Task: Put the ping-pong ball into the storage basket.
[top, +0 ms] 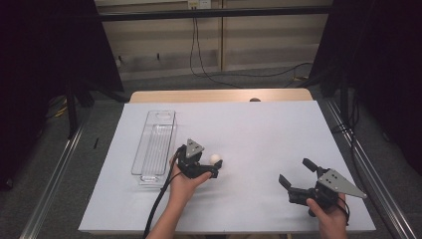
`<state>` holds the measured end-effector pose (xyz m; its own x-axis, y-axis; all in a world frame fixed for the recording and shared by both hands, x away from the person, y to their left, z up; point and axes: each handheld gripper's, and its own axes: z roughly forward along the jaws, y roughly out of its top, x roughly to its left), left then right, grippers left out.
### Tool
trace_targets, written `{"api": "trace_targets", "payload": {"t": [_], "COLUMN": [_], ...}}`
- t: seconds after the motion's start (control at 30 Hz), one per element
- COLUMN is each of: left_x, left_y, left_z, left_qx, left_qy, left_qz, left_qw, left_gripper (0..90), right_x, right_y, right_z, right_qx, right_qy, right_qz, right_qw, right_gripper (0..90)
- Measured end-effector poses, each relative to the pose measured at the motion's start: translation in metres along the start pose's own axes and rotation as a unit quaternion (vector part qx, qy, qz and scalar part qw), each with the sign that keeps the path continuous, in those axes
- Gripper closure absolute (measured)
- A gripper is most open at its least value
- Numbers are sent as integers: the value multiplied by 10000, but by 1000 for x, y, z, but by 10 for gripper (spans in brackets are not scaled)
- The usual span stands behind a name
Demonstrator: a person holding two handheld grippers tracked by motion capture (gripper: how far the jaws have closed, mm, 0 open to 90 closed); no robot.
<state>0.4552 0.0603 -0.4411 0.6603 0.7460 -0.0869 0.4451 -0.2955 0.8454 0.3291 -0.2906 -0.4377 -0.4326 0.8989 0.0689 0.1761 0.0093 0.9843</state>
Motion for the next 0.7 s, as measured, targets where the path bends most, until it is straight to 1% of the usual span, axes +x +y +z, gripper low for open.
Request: {"api": "trace_targets", "payload": {"t": [0.03,0.07,0.1,0.13,0.17,0.2,0.23,0.27,0.33,0.4,0.5,0.53,0.57,0.6,0.63,0.7], "left_x": [0,-1,0,-1,0,0,0,-1,-1,-1,-1,-2,-2,-1,-2,-2], "left_y": [0,0,0,-1,-1,-1,-1,-1,-1,0,1,1,1,1,0,0], "left_z": [0,2,2,3,3,4,5,6,7,8,10,11,13,13,15,17], "left_qx": [3,-50,-9,-29,47,38,90,73,95,176,241,293,292,345,387,429], "left_qy": [27,36,-14,22,40,11,19,6,12,16,-1,-20,-72,-59,-73,-84], "left_qz": [6,-50,32,-19,49,42,82,30,63,140,187,200,204,267,209,217], "left_qw": [10000,10000,10000,10000,10000,10000,9999,10000,9999,9997,9995,9994,9993,9990,9990,9988], "left_gripper": [40,43,43,47,49,53,62,67,74,89,120,131,131,148,171,190], "right_x": [0,0,0,0,0,0,0,0,0,0,0,0,0,-1,-1,-1], "right_y": [0,0,0,0,0,0,0,0,0,0,0,0,0,0,0,0], "right_z": [0,0,0,0,0,0,0,0,0,0,0,0,0,0,0,0], "right_qx": [11,11,11,15,27,29,19,21,33,27,31,29,29,28,24,23], "right_qy": [13,18,18,21,41,41,12,13,40,43,48,51,51,51,45,60], "right_qz": [-7,-5,-5,-3,-18,-10,16,14,-5,-13,-9,-9,-9,-13,-13,-1], "right_qw": [10000,10000,10000,10000,10000,10000,10000,10000,10000,10000,10000,10000,10000,10000,10000,10000], "right_gripper": [14,14,14,14,14,14,14,14,14,14,14,14,14,14,14,14]}}
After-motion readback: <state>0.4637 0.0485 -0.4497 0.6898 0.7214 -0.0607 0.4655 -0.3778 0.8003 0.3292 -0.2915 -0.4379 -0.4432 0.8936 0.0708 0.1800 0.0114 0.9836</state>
